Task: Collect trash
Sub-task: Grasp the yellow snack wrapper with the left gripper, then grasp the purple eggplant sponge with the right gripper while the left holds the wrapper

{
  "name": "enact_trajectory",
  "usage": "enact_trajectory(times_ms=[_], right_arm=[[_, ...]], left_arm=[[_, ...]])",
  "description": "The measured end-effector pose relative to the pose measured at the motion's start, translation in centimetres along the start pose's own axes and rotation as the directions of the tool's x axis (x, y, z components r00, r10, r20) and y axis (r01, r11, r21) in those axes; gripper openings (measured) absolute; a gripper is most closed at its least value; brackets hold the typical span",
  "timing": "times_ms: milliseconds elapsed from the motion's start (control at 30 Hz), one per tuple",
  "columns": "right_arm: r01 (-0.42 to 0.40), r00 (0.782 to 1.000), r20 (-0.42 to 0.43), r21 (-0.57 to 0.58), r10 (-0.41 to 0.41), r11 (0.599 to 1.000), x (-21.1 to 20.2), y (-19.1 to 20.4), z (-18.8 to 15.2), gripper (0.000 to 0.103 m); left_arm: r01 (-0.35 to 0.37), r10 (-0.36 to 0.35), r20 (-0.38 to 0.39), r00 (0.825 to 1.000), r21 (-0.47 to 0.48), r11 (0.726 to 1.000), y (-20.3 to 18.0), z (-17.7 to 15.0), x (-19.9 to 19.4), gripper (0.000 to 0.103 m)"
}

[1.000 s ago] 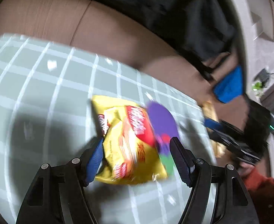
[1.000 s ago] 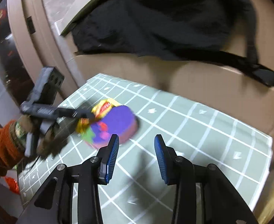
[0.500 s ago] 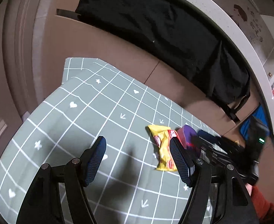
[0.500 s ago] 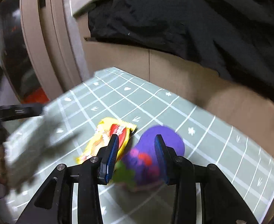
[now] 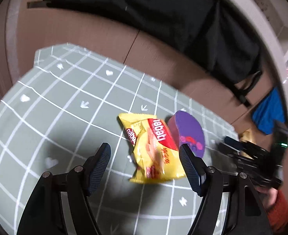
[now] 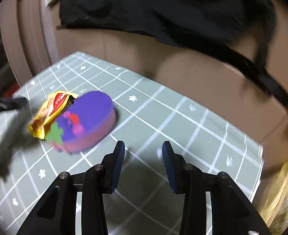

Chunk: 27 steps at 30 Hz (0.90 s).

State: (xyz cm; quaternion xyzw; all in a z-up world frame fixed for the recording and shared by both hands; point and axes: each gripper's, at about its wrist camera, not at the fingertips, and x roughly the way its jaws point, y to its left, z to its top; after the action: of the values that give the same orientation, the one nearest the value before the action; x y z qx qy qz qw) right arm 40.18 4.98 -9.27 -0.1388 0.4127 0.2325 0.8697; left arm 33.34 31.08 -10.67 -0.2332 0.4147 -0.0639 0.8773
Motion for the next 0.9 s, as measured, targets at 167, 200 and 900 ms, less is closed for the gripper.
enact_trajectory(times_ms=[167, 200, 900], right_arm=[[-0.078, 0.997, 0.033, 0.092, 0.076, 0.993, -1.6, -2.4, -1.4, 0.037], [-0.097, 0.995, 0.041, 0.106, 0.094, 0.990, -1.8, -2.8, -1.6, 0.037], [-0.209, 0.977, 0.020, 0.295, 0.213, 0.932, 3.3, 4.5, 2.8, 0.041]], left_arm=[[-0.027, 0.026, -0.027, 0.999, -0.039, 0.999, -0.3, 0.5, 2.8, 0.072], [-0.028, 0.026, -0.036, 0.999, -0.042, 0.999, -0.5, 0.7, 3.1, 0.072], [-0.095, 0.100, 0.105, 0.989, -0.055, 0.994, 2.5, -2.0, -6.2, 0.016]])
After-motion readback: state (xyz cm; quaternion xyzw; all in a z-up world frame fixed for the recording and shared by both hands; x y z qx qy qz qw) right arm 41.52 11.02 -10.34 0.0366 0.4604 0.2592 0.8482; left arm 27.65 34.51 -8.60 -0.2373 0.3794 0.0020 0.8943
